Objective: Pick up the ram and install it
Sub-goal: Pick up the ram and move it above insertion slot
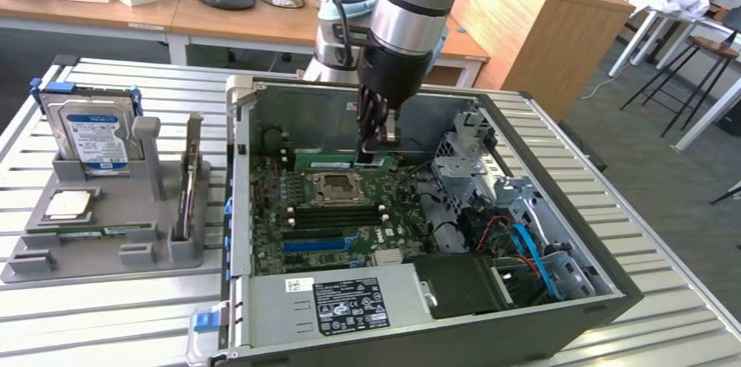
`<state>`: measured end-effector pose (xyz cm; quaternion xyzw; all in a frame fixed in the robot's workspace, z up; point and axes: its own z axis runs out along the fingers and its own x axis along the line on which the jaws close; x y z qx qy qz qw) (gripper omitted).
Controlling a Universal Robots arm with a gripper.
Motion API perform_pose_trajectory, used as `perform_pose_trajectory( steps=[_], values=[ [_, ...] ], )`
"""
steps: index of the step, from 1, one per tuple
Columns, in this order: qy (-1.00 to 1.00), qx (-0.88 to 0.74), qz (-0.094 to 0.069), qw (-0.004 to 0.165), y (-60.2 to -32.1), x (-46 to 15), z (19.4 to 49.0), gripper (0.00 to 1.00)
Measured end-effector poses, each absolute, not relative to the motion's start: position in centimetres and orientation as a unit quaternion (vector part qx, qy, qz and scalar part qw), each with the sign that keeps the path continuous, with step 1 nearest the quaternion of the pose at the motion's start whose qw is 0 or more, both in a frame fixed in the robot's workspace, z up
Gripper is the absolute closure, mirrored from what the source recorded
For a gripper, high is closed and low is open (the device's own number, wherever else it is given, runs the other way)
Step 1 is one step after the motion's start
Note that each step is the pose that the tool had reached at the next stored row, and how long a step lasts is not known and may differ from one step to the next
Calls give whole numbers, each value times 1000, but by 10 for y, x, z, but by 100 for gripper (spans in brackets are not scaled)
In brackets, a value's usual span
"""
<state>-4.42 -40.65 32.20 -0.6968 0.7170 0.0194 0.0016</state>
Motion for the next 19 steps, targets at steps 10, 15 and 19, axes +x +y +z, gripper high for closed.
perform_pose_trajectory(
  steps=[10, 15, 19],
  values=[
    [717, -697, 19, 2, -407, -43, 319, 88],
    [717, -697, 19, 2, -406, -36, 319, 88],
    [717, -697, 19, 2, -407, -33, 319, 88]
  ],
)
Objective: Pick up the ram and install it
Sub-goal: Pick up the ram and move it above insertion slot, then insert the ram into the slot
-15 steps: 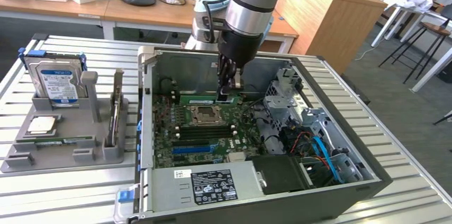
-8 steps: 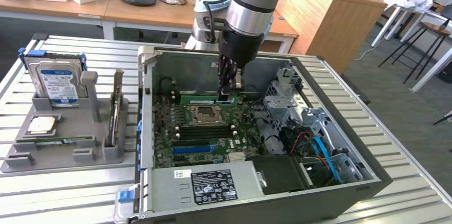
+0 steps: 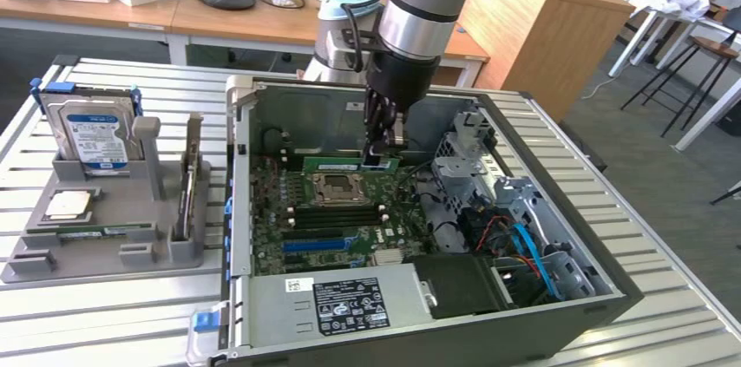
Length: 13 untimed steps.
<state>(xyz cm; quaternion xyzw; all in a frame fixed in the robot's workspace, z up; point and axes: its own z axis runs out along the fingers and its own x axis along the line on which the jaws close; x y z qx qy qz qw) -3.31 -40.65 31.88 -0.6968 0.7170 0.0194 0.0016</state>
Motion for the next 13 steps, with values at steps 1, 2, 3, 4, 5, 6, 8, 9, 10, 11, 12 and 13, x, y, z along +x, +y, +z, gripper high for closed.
perform_pose_trajectory(
  steps=[1, 2, 3, 4, 5, 6, 8, 9, 10, 11, 12, 13],
  values=[
    [717, -697, 19, 2, -407, -33, 319, 88],
    [717, -697, 19, 2, -406, -33, 319, 88],
    [717, -697, 19, 2, -406, -33, 319, 88],
    [717, -697, 19, 2, -406, -33, 319, 88],
    [717, -697, 19, 2, -406, -33, 319, 88],
    [717, -697, 19, 2, -406, -33, 319, 88],
    [717, -697, 19, 2, -406, -33, 319, 88],
    [717, -697, 19, 2, -406, -33, 319, 88],
    [717, -697, 19, 2, -406, -33, 318, 88],
    [717, -697, 19, 2, -406, -33, 317, 88],
    [717, -697, 19, 2, -406, -33, 317, 88],
    [717, -697, 19, 2, -406, -33, 316, 88]
  ],
)
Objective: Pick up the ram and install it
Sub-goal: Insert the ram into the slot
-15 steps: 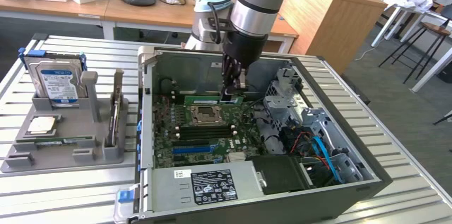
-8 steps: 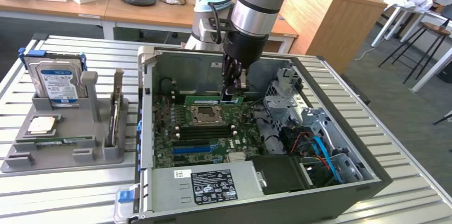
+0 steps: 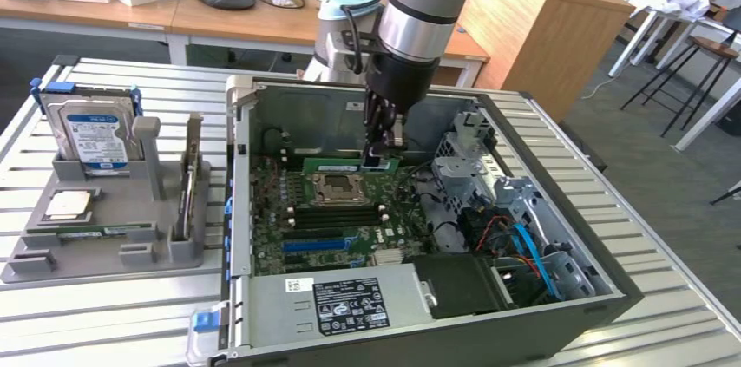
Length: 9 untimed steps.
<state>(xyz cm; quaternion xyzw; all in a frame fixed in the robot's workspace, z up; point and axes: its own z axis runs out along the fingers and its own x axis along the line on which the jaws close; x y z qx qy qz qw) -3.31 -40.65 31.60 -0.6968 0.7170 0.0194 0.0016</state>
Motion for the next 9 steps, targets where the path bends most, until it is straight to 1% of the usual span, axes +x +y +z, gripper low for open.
perform_pose_trajectory(
  steps=[9],
  values=[
    [717, -697, 19, 2, -406, -33, 305, 88]
  ],
)
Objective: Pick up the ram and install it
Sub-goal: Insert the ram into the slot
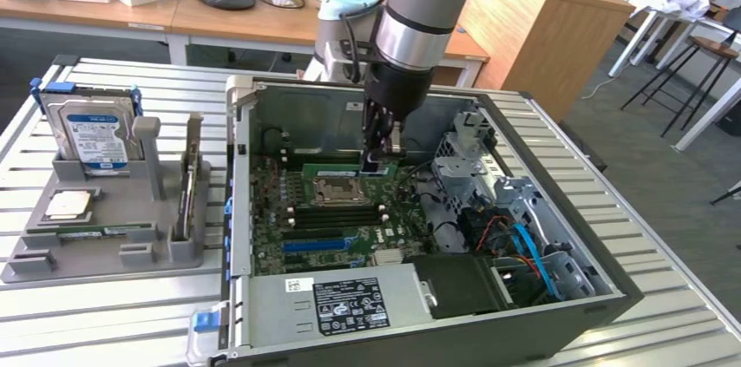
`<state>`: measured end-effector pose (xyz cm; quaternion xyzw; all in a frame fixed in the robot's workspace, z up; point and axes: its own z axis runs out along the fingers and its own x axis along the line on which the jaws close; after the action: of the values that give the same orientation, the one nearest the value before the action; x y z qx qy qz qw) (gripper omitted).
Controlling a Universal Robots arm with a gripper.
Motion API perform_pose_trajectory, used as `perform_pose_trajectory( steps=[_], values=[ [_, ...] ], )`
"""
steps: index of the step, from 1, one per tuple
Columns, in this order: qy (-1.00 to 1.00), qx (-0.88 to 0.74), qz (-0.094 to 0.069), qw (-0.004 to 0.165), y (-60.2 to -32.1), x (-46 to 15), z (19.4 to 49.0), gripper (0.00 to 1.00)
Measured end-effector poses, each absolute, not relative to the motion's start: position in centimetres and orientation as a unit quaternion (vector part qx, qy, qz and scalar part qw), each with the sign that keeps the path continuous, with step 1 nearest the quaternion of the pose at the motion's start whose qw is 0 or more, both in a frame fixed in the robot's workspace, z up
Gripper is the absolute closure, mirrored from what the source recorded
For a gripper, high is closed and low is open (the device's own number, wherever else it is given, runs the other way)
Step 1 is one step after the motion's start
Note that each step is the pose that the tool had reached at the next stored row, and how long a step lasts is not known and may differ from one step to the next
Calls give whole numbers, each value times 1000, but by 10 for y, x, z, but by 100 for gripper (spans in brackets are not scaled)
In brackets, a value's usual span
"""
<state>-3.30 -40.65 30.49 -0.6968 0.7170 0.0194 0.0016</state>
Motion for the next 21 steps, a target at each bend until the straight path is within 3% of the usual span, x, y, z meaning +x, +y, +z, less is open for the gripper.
perform_pose_trajectory(
  steps=[21],
  values=[
    [717, -697, 19, 2, -407, -33, 288, 88]
  ],
)
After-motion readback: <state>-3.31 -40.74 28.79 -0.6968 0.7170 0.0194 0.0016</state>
